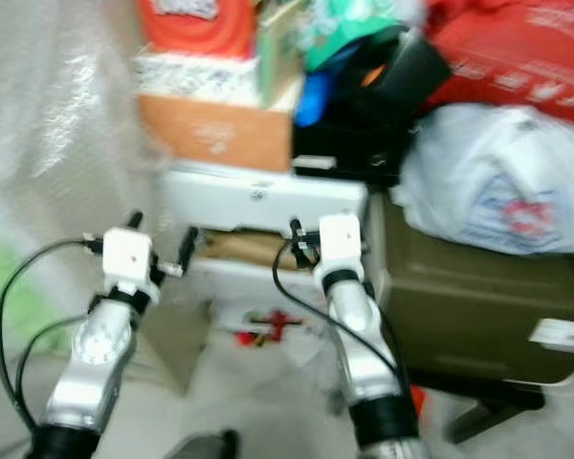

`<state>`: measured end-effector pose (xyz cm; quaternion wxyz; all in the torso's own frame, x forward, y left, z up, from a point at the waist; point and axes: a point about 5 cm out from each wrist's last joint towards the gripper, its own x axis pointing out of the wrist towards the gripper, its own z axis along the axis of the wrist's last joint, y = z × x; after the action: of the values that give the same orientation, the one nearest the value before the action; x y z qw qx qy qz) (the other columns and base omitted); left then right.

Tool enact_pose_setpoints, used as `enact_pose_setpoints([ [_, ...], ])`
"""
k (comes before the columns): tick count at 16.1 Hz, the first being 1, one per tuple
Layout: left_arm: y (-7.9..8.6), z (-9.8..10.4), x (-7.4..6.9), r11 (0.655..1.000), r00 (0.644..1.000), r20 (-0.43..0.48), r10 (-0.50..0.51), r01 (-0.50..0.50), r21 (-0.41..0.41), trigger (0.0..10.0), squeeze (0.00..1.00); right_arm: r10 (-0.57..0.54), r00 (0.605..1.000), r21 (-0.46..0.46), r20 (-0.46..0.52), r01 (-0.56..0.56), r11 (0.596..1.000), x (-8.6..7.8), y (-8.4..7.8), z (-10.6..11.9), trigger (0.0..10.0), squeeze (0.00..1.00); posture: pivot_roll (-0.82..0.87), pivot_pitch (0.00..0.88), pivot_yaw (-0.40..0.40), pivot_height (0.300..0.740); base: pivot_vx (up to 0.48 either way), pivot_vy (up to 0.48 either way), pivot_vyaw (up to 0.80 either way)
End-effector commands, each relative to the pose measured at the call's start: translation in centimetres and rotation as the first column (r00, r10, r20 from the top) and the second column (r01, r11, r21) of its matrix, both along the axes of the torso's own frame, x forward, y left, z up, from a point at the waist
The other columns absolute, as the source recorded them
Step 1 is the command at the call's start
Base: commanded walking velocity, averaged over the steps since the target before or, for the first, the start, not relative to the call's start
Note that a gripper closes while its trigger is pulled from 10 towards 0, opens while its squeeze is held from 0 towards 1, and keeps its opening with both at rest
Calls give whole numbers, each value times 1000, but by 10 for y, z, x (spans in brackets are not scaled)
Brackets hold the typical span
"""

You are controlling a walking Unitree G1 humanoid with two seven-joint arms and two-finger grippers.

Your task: Clean up the room

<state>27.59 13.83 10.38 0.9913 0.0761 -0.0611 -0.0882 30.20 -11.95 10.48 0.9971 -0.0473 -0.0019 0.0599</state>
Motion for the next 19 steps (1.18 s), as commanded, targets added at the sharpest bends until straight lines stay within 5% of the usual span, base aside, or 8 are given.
enact_pose_setpoints([
  [1, -1, 2, -1, 1000, 1000, 5, 2, -2, -1, 10000, 0, -20, 1000, 4, 2, 20, 1000, -1, -6, 1, 10000, 0, 14, 0, -7, 740, 0, 0, 800],
  [5, 42, -4, -30, 992, 991, -35, 128, -128, -11, 10000, 0, -80, 997, -20, -16, 80, 997, -32, -34, -8, 10000, 0, 20, 0, -5, 740, 0, 0, 347],
  [8, 52, -14, -47, 987, 984, -74, 161, -160, 8, 10000, 0, -85, 996, -23, -13, 85, 996, -43, -41, -6, 10000, 0, 18, 0, -4, 740, 0, 0, 0],
  [15, 48, -1, -8, 989, 989, -34, 147, -147, -10, 10000, 0, -154, 988, 0, -25, 154, 988, -1, -46, 2, 10000, 0, 5, 0, 7, 740, 0, 0, 0],
  [19, 47, -4, -2, 991, 990, -40, 135, -136, -3, 10000, 0, -178, 984, 12, -13, 178, 984, 5, -48, 4, 10000, 0, 3, 0, 20, 740, 0, 0, 0],
])
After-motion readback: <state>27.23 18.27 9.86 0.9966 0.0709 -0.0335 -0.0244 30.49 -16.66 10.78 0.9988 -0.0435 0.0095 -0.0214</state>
